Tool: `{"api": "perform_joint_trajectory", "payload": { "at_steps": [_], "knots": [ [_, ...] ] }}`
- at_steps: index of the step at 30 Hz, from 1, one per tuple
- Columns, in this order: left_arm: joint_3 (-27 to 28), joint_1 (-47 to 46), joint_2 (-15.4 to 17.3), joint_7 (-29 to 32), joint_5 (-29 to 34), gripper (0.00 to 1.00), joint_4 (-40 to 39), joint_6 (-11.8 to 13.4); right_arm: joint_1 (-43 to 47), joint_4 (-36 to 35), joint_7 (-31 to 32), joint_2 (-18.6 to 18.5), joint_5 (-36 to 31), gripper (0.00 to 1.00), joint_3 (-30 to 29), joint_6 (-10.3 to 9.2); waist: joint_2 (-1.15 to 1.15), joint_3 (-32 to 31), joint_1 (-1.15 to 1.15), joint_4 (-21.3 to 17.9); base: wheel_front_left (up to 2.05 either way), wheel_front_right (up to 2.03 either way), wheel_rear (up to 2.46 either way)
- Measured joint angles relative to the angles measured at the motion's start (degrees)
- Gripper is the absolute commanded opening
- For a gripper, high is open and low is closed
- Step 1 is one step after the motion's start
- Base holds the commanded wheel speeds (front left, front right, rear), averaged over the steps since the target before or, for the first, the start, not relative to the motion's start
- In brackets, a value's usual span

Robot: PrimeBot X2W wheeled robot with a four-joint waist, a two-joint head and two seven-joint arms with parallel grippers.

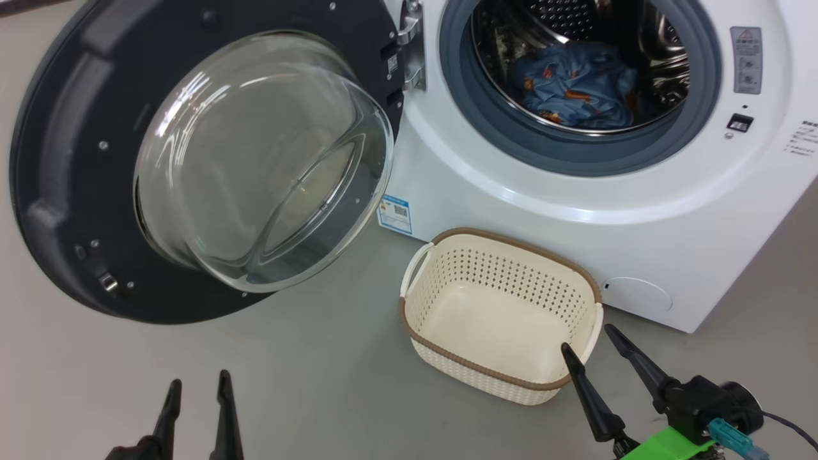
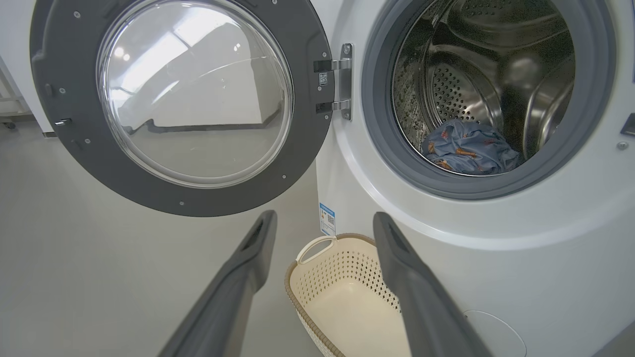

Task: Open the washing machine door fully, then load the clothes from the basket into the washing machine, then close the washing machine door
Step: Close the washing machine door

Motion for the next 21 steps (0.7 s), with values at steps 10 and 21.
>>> {"api": "perform_joint_trajectory", "payload": {
  "at_steps": [10,21],
  "knots": [
    [1.2,0.6,0.0,0.0,-1.6,1.00,-1.9,3.1,-2.9,1.4,0.0,-1.4,0.3,1.00,3.4,0.00,0.00,1.7,0.00,1.3,0.00,0.00,0.00],
    [2.4,1.8,0.0,0.0,-2.1,1.00,-3.8,4.6,-4.6,2.5,0.0,-2.2,0.8,1.00,5.7,0.00,0.00,2.3,0.00,1.7,0.00,0.00,0.00]
  ]
}}
